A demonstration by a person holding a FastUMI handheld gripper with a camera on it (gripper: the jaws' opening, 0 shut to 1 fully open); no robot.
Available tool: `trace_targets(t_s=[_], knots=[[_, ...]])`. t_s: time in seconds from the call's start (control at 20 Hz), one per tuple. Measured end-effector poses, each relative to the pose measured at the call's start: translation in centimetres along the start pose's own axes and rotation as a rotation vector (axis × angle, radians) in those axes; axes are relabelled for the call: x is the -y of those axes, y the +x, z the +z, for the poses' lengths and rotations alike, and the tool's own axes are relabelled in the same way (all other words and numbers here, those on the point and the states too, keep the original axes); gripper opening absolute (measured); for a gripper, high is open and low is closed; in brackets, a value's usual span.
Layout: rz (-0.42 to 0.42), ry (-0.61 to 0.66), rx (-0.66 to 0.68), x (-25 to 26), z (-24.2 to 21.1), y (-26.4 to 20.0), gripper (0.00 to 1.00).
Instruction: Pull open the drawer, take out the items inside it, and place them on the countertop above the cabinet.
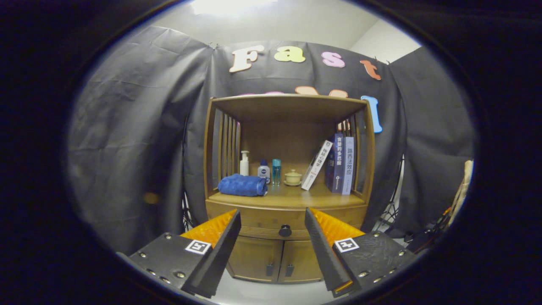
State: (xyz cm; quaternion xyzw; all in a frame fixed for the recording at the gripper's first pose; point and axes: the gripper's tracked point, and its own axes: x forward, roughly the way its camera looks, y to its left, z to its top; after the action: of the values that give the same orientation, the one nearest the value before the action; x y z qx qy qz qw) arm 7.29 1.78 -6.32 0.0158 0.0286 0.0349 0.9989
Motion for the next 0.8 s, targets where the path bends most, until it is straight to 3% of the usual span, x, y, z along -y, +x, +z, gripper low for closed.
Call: trace_targets(t_s=[0.25, 0.45, 0.6, 0.8], knots=[[-0.05, 0.05, -0.048, 1.5, -4.7, 3.8, 0.91], [-0.024, 0.07, -0.112, 1.5, -9.4, 7.2, 0.91], [0.008, 0.108, -0.147, 1.4, -12.1, 10.2, 0.71], [0.005, 0.114, -0.173, 2.4, -14.9, 14.4, 0.71]])
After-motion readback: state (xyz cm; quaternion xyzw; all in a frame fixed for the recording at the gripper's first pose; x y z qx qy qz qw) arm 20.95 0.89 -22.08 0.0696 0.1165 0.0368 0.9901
